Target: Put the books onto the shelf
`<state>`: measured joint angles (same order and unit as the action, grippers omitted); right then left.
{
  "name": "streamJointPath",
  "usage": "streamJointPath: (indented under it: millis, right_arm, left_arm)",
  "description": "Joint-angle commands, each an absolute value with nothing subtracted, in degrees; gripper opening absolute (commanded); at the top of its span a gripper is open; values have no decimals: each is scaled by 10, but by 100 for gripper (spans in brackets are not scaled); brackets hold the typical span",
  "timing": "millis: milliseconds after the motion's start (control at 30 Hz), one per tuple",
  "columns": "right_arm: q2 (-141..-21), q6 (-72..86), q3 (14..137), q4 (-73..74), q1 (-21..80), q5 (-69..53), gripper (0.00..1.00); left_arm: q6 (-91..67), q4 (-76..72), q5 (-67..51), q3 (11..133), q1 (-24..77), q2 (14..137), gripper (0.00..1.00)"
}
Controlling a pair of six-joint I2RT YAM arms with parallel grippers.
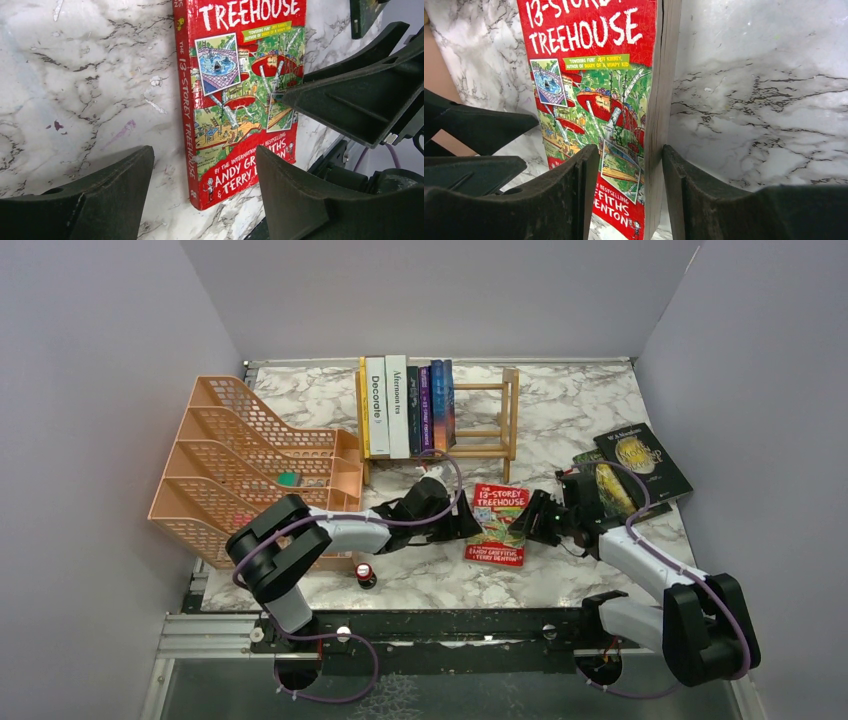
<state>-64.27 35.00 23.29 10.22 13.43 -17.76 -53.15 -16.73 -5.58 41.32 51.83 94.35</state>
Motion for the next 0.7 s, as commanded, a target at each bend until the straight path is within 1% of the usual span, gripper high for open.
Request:
streamJointPath:
  millis: [0, 200, 400, 533, 667]
  right_arm:
    - [-643, 349, 236, 74, 137, -206, 53]
    - [-656, 353, 247, 47, 136, -238, 52]
    - [-678, 357, 263, 18, 136, -302, 52]
    - [-659, 371, 259, -24, 136, -373, 49]
    - [-637, 373, 257, -25, 136, -373, 46]
  left_arm:
    - [-532, -192, -32, 418, 521, 962, 74]
    - [-537, -197, -49, 429, 526, 1006, 68]
    - [-532, -201, -54, 434, 528, 1017, 55]
    - [-527, -200, -52, 433, 528, 1016, 50]
    - [-525, -200, -53, 435, 528, 1019, 47]
